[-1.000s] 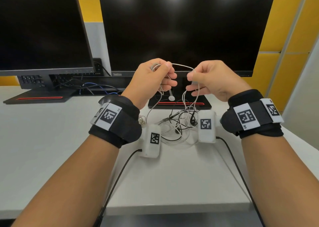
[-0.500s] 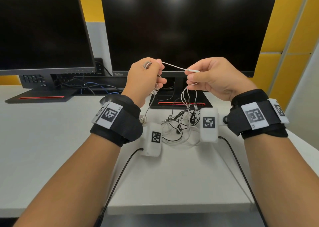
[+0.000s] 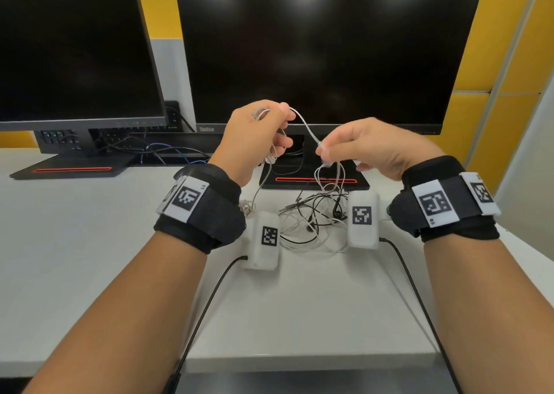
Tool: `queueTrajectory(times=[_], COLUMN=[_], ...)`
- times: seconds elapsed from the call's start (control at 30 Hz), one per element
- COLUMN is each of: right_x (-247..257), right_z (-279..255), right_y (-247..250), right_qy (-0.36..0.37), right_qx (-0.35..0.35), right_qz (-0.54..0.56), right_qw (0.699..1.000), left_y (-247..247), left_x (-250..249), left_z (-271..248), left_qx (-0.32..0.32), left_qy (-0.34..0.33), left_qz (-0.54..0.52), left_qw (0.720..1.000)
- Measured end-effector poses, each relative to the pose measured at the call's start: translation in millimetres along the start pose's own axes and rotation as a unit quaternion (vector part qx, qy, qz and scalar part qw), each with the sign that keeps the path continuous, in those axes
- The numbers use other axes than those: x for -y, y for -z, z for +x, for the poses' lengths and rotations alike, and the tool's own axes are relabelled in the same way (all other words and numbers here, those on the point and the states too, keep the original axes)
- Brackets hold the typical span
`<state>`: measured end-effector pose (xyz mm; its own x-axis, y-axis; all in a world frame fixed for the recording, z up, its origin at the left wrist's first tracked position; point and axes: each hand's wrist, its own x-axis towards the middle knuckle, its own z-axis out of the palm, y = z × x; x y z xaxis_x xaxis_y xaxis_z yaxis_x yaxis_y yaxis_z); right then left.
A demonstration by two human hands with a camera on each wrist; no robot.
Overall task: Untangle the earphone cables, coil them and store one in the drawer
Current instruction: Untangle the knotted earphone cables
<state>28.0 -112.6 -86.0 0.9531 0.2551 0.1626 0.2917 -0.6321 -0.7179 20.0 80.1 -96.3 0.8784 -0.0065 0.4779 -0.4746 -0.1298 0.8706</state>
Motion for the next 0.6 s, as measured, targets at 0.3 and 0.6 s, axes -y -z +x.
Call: queueTrajectory(times=[0.3,0.6], right_x=[3,3], right_z=[-1,-1], right_y=[-5,-1], right_qy=[0.091,0.095], right_qx=[0.063,0.043], right_qz=[0.113,0.137], right_qw=[0.987,0.985], left_y=[-8,-1], left_x=[-5,2], left_z=[-13,-3], left_qx=[0.152,0.008], left_qy=[-0.024,-0.022], left_qz=[0.044,0.04], left_qw=[0.987,0.999])
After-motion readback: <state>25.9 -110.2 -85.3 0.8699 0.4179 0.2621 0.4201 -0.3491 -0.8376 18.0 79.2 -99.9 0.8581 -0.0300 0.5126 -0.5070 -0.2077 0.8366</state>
